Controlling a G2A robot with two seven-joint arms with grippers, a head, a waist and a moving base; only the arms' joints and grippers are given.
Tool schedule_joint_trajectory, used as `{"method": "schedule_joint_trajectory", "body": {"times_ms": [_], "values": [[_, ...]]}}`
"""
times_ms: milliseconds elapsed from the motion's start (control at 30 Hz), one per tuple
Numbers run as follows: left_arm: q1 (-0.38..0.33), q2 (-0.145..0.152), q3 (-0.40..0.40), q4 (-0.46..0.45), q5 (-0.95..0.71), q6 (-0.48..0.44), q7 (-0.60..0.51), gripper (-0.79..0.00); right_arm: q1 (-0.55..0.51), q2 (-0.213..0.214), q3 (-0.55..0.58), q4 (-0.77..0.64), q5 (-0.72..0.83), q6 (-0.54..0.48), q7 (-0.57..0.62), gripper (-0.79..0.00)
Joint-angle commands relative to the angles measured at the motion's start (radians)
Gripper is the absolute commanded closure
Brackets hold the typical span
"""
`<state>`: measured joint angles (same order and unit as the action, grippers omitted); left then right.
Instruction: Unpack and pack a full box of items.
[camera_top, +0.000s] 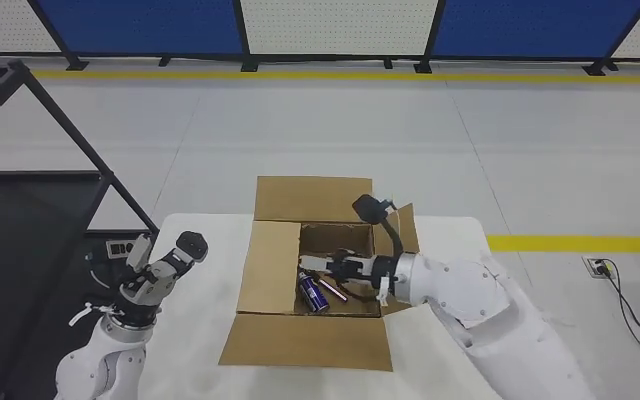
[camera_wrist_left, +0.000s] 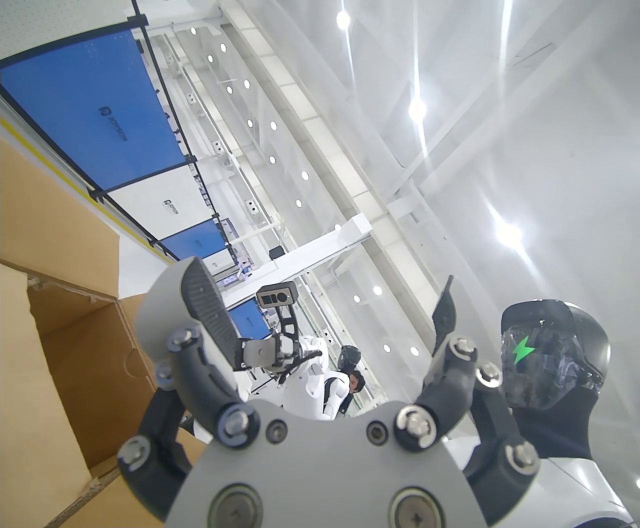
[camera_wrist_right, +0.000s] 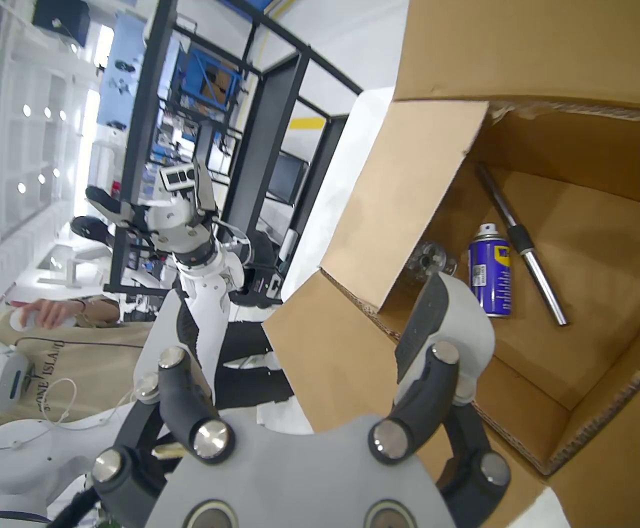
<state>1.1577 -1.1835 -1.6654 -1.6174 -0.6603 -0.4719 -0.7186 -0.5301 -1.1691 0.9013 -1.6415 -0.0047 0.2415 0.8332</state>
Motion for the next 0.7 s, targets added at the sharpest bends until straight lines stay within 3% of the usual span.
{"method": "schedule_joint_trajectory", "body": {"times_ms": [0,367,667], "values": [[-0.004,0.002,-0.008,0.011,0.004,0.006,0.006,-0.785,0.074,-0.026,-0.070,0.084,0.025,0.002,-0.006,-0.785],[0.016,0.008,-0.057,0.033,0.005,0.001,0.035,-0.785,0.261,-0.159,-0.301,0.424,0.086,0.030,-0.061,-0.785],[0.029,0.009,-0.058,0.037,-0.016,-0.004,0.035,-0.785,0.287,-0.243,-0.355,0.658,0.200,-0.096,-0.051,-0.785]]}}
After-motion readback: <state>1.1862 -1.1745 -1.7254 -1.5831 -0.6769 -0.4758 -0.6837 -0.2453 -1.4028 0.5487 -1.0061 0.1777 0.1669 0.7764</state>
